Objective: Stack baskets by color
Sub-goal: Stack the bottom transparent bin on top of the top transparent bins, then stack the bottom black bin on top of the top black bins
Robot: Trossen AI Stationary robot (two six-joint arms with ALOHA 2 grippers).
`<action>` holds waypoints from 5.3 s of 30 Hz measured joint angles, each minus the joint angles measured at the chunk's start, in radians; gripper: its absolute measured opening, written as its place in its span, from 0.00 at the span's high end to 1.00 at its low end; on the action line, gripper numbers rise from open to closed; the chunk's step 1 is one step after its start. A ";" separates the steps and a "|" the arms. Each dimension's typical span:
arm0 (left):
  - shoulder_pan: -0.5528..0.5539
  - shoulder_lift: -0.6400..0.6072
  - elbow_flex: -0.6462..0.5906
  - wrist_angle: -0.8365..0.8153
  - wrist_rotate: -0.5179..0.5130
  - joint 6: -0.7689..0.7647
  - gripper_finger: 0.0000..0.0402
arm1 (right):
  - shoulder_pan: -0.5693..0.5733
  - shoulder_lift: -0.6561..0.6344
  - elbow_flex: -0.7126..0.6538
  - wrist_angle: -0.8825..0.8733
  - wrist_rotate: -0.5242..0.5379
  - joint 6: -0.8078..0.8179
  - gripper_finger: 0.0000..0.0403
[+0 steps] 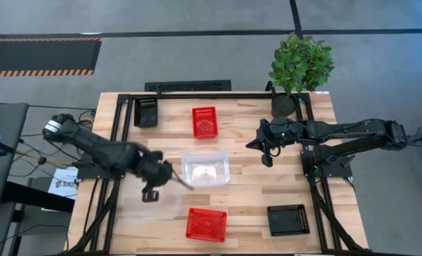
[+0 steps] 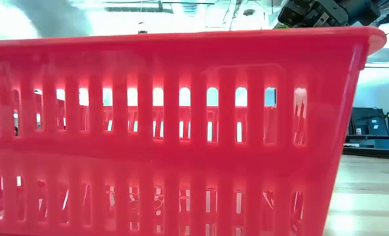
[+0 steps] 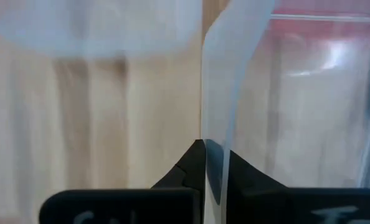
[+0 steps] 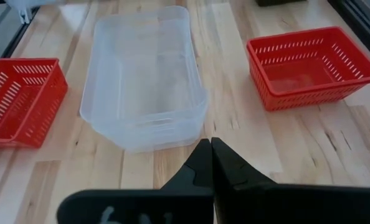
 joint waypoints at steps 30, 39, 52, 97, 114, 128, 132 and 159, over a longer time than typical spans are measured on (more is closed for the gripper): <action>0.442 0.549 0.726 -0.108 0.020 0.516 1.00 | 0.001 0.000 0.000 -0.001 -0.001 -0.040 0.99; 0.515 0.575 0.727 -0.096 0.087 0.515 1.00 | 0.001 0.000 0.000 -0.001 -0.004 -0.081 0.99; 0.461 0.611 0.728 -0.085 0.087 0.469 1.00 | 0.001 0.000 0.000 -0.030 -0.010 -0.126 0.99; 0.448 0.656 0.726 -0.151 0.000 0.478 0.63 | 0.002 0.000 0.000 -0.050 -0.011 -0.128 0.99; 0.445 0.656 0.737 -0.174 -0.015 0.504 0.76 | 0.002 0.000 0.000 -0.050 -0.011 -0.127 0.99; 0.453 0.656 0.737 -0.176 0.017 0.499 1.00 | 0.002 0.000 0.000 -0.050 -0.011 -0.124 0.99; 0.452 0.656 0.736 -0.176 0.016 0.488 1.00 | 0.002 0.000 0.000 -0.050 -0.011 -0.124 0.99; 0.356 -0.074 0.139 0.164 -0.143 0.328 0.82 | 0.002 0.000 0.001 -0.070 -0.011 -0.026 0.93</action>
